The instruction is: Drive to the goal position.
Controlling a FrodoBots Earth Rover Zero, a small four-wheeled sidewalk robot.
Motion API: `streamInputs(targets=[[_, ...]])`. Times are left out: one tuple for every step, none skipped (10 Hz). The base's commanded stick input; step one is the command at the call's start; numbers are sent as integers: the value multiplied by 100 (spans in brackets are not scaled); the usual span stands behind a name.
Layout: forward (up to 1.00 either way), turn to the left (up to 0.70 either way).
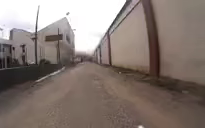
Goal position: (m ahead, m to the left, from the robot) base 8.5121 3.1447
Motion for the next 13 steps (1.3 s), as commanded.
streamInputs(targets=[[30,0],[30,0],[30,0],[30,0],[30,0],[30,0],[30,0],[30,0],[30,0],[30,0],[30,0],[30,0],[30,0]])
